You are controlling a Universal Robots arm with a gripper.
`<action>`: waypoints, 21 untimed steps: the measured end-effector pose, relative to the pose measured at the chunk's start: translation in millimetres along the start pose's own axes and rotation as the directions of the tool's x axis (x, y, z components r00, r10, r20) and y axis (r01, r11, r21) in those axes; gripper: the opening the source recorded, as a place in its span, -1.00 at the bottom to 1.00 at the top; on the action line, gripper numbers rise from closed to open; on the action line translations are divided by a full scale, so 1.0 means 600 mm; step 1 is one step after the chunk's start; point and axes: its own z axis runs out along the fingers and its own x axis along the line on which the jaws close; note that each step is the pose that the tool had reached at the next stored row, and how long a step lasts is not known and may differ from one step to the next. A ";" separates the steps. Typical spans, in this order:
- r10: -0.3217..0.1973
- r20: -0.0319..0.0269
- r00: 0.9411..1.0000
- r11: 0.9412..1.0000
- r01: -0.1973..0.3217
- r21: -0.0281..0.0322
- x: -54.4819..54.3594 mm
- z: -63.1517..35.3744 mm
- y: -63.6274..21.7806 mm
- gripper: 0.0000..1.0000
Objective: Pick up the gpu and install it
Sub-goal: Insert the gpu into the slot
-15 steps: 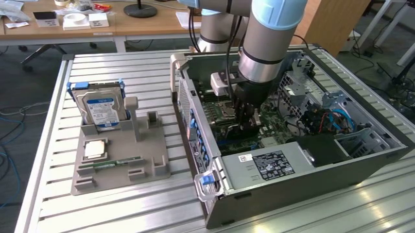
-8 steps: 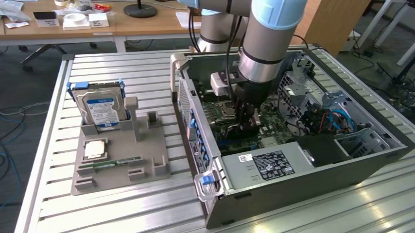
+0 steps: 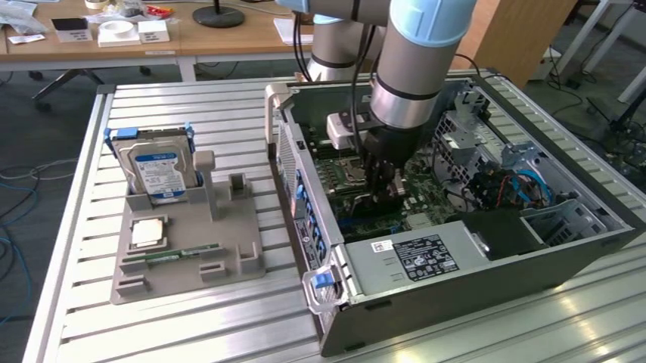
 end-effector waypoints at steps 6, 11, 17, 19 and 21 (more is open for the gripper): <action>0.000 0.001 1.000 1.000 0.000 0.000 0.000 0.002 0.002 -0.47; 0.000 0.000 1.000 1.000 0.000 0.000 0.000 0.002 0.002 -0.47; 0.001 0.001 1.000 1.000 -0.001 0.000 0.000 0.002 0.002 -0.44; 0.000 0.001 1.000 1.000 0.000 0.000 0.000 0.002 0.002 -0.33; 0.000 0.000 1.000 1.000 0.000 0.000 0.000 0.002 0.002 -0.20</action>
